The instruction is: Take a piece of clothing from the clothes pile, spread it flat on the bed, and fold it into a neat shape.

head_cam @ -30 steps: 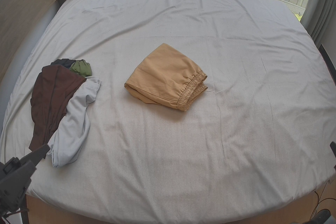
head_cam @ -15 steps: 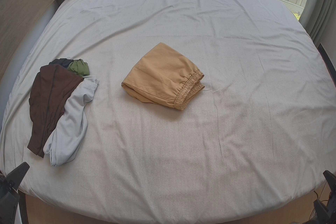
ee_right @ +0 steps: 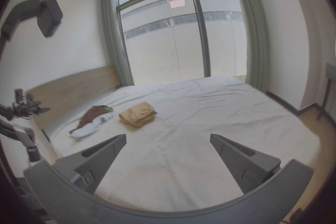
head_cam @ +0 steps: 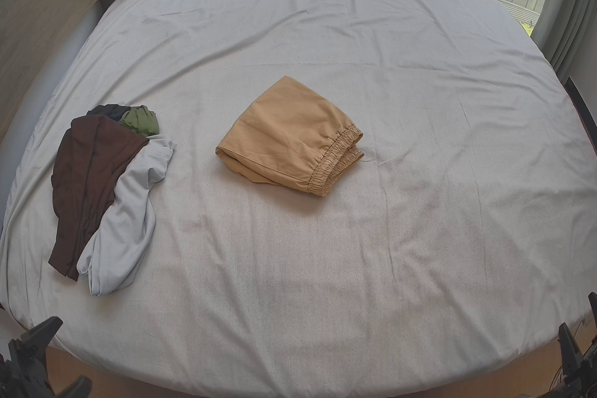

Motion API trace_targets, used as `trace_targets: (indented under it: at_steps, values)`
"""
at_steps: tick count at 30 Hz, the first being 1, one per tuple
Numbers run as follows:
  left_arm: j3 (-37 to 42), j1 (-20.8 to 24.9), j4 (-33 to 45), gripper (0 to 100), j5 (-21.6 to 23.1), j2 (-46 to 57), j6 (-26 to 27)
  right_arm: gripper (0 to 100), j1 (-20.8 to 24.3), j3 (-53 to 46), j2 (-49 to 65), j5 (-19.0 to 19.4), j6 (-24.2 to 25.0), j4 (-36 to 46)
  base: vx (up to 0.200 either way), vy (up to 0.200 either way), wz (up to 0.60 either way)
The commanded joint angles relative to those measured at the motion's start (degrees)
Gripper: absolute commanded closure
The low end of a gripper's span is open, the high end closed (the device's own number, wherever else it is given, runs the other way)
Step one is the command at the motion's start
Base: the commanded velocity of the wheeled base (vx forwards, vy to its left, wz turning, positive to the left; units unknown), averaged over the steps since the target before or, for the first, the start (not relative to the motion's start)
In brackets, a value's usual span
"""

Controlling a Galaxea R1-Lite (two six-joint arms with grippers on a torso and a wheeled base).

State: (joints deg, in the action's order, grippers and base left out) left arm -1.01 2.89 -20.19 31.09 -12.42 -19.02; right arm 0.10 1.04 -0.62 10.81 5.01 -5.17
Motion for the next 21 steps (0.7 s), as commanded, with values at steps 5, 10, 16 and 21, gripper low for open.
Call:
trace_targets:
  at_steps: [5,10,16,21]
  values:
    - [1.0,-5.1,15.4,0,-22.8,8.8,10.0,0,0.0,-0.7,0.6,-10.5,-9.2,2.5,0.0,0.0,0.0]
    - [1.0,-5.1,16.3,0,-26.5,8.8,9.6,0,0.2,-0.8,0.6,-10.6,-6.7,2.6,0.0,0.0,0.0]
    - [1.0,-5.2,16.6,0,-29.1,8.8,16.5,0,0.2,-0.8,0.6,-8.7,-6.0,2.8,0.0,0.0,0.0]
    - [0.8,-7.5,17.3,0,-31.3,7.1,13.8,0,0.1,-0.8,0.6,-8.5,-6.0,2.7,0.0,0.0,0.0]
